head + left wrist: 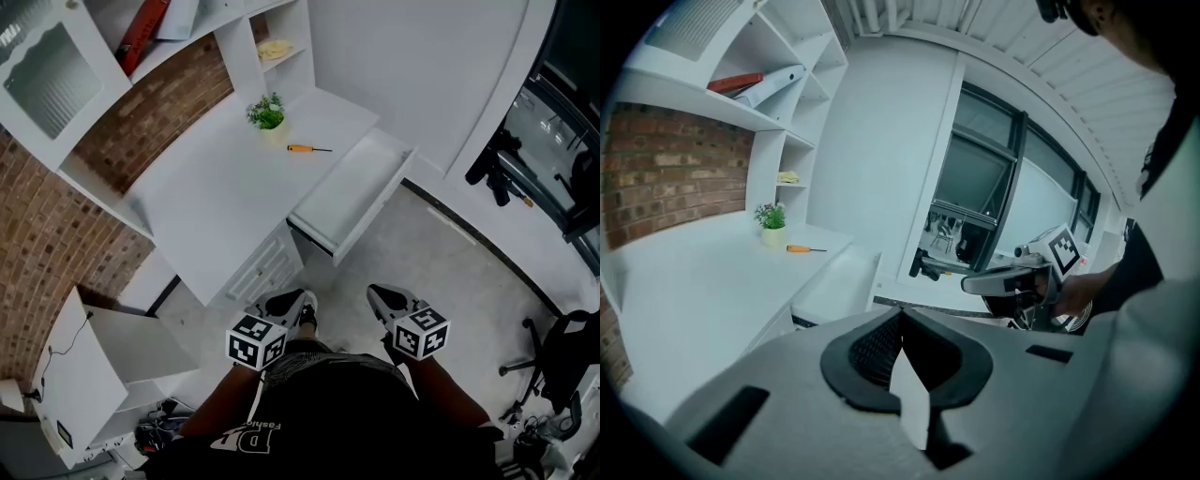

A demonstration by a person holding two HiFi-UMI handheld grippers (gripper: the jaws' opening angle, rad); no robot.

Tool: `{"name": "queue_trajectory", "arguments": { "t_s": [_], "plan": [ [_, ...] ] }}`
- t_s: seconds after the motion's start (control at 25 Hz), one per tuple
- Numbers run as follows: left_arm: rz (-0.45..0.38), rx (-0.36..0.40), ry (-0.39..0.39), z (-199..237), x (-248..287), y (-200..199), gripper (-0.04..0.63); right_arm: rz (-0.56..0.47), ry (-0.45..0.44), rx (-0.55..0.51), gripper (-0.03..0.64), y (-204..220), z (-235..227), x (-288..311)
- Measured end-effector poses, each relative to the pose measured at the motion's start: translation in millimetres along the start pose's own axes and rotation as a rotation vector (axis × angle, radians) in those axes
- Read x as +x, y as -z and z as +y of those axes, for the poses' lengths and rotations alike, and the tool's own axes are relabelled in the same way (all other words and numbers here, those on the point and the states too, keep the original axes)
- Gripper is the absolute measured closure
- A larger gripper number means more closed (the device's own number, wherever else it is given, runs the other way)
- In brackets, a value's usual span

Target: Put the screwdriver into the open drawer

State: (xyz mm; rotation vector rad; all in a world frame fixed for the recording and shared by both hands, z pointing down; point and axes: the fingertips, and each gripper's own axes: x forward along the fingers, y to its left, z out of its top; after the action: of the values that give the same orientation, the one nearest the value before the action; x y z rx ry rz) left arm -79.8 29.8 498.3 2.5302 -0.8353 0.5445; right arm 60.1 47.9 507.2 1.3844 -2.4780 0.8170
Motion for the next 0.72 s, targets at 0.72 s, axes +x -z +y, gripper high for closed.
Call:
{"name": "queue_trajectory", "arguments": {
  "t_s": [0.72],
  "plan": [
    [0.042,0.118,0.083,126,99,-119,0.580,-0.007,0.075,-0.020,0.612,-107,-64,108]
  ]
}}
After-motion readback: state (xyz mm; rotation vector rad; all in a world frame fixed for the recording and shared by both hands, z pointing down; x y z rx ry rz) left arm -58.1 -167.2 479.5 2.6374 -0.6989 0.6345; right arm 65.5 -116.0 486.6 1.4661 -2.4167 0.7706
